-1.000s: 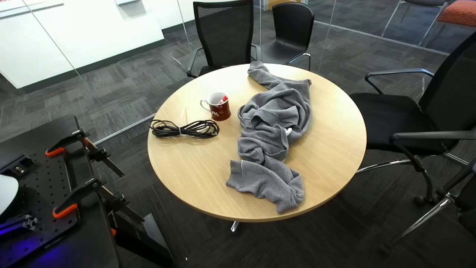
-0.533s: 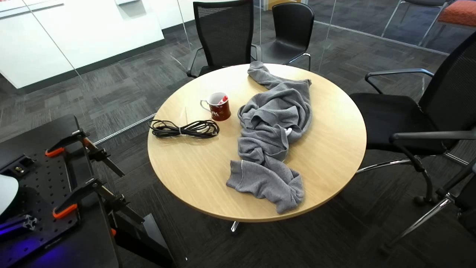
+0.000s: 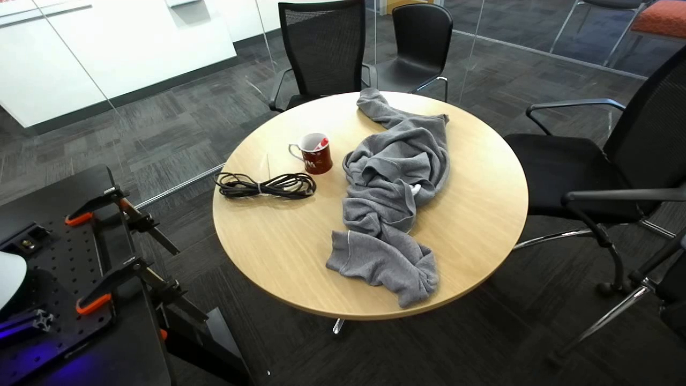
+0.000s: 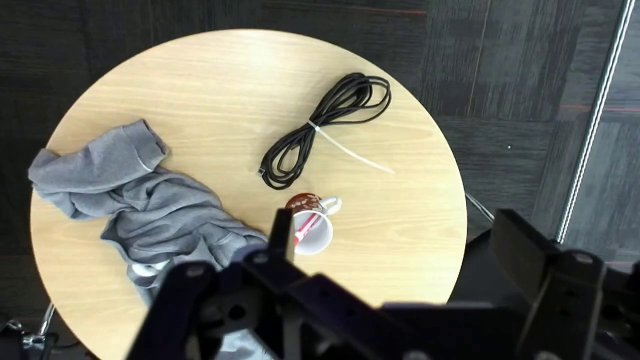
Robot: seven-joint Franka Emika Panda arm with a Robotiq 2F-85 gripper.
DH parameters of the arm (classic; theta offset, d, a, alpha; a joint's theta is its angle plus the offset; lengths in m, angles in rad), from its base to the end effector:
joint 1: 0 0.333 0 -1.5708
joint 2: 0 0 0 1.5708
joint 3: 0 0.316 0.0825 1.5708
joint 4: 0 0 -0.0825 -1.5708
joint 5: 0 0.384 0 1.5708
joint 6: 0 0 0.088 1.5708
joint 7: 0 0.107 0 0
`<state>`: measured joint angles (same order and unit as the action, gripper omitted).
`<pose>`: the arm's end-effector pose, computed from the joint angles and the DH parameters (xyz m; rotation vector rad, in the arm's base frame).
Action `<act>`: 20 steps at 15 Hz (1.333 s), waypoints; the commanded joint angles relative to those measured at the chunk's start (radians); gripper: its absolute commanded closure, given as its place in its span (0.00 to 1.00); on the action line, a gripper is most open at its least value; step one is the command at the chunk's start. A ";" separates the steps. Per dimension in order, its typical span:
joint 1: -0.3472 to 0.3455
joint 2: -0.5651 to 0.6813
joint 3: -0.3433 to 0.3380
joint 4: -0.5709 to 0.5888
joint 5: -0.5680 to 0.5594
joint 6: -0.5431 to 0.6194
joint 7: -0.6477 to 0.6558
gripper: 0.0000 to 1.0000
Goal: Pick up the pen from the mug cup and put it on the table.
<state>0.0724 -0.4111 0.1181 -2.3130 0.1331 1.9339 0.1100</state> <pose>0.4212 0.0944 0.5036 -3.0596 -0.0398 -0.0288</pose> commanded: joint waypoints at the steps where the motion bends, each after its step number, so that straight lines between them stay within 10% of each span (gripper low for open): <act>1: -0.004 0.109 -0.014 0.033 0.022 0.106 0.028 0.00; 20: 0.065 0.662 -0.064 0.190 -0.251 0.640 0.743 0.00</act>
<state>0.0971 0.1575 0.0989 -2.1968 -0.0574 2.5544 0.7317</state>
